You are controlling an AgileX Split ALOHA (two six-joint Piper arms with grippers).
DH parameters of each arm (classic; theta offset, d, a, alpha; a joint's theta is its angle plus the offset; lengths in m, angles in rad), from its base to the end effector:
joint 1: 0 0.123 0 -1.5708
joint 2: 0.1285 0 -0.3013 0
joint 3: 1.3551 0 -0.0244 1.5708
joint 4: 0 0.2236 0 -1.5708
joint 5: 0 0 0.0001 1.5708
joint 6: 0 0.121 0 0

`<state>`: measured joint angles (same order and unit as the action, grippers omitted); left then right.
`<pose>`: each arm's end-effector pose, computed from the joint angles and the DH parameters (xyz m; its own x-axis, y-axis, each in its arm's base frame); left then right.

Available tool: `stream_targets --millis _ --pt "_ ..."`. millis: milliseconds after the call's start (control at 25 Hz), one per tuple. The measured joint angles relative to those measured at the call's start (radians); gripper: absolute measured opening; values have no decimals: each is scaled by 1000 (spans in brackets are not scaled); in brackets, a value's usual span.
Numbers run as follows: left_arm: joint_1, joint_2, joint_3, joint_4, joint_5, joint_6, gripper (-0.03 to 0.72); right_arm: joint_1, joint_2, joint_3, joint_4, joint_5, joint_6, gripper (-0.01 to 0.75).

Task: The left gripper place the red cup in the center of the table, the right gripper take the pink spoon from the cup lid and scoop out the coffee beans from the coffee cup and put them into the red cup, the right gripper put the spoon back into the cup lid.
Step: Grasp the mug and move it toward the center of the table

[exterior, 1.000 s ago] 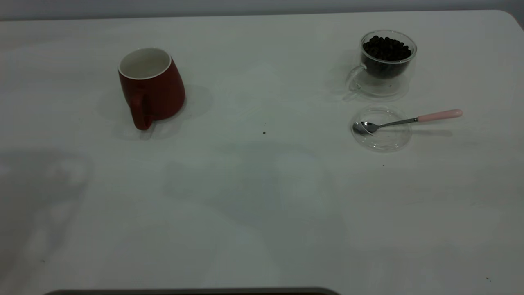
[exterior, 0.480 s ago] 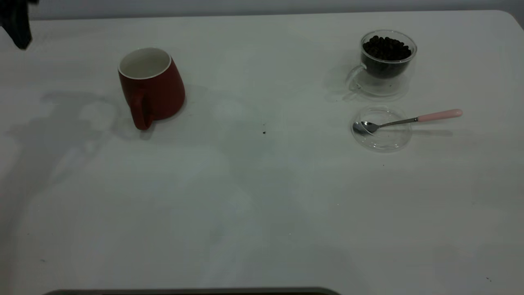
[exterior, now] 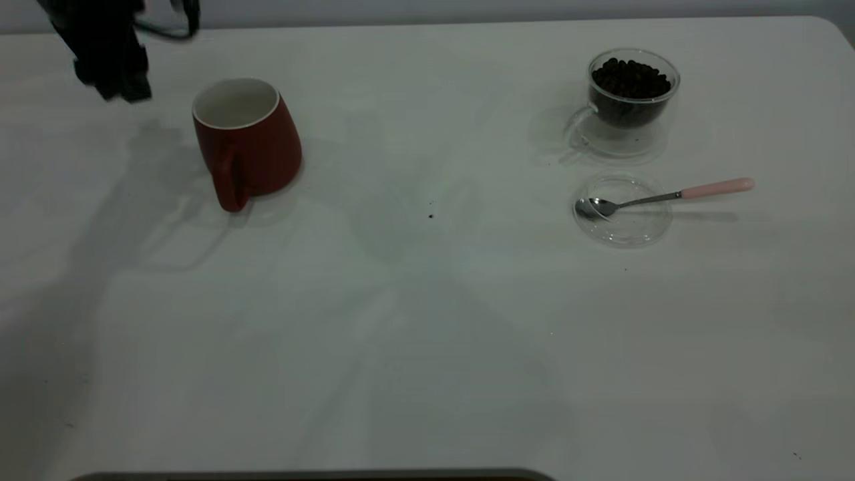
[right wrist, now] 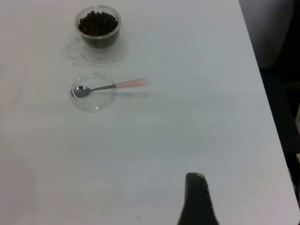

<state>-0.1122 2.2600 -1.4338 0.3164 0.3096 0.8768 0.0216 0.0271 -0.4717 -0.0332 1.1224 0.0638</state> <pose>0.4614 -0.0404 0.0929 -0.2675 0.9561 -0.1199 0.8135 0.2908 0.5036 -0.0168 -0.0040 0.2367 -0.5557 0.0374 -0.8305 0.0307 0.9992 0.0244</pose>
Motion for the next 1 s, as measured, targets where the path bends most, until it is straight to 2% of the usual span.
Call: stream_targets --millis 320,560,720,1000 --pt "0 64 0 1 -8 50 548 0 0 0 0 0 0 587" --pt "-2 74 0 -105 -27 116 523 0 0 0 0 0 0 587" --pt "-19 75 0 -244 -27 251 521 0 0 0 0 0 0 587" --pt "-34 82 0 -592 8 601 519 0 0 0 0 0 0 587"
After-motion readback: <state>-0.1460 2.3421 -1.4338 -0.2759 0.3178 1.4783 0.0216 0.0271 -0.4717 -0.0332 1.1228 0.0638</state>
